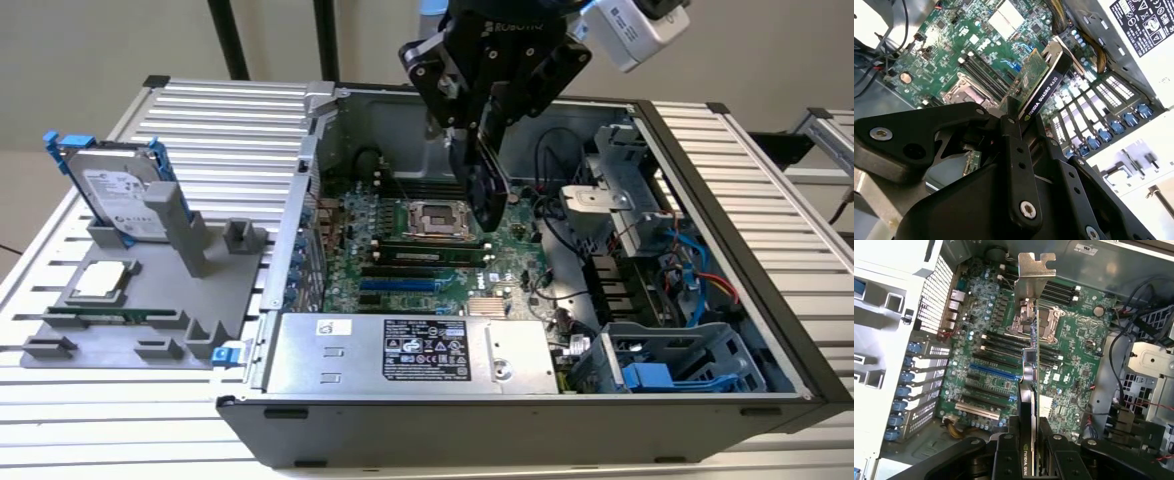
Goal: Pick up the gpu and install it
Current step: 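Insert the gpu into the slot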
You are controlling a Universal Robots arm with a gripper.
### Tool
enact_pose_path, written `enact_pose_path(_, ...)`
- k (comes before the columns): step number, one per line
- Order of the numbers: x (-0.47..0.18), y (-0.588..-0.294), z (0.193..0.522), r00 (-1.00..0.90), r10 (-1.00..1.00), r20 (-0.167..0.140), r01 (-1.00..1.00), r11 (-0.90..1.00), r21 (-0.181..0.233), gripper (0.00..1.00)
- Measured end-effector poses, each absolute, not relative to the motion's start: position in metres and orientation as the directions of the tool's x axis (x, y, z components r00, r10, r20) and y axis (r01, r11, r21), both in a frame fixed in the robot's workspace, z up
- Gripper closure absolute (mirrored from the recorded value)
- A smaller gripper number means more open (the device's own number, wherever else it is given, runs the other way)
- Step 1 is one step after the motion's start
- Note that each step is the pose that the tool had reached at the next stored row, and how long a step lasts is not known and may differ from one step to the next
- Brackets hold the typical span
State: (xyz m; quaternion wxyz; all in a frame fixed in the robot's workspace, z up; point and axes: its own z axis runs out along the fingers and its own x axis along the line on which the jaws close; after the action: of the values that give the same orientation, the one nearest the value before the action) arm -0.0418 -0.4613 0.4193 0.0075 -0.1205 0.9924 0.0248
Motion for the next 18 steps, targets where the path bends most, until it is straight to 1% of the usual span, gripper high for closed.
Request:
enact_pose_path(12, -0.0418, -0.4614, 0.4198, -0.945, -0.327, -0.021, -0.328, 0.944, 0.048, 1.00)
enact_pose_path(18, -0.0418, -0.4613, 0.4200, -0.943, -0.333, -0.021, -0.333, 0.942, 0.047, 1.00)
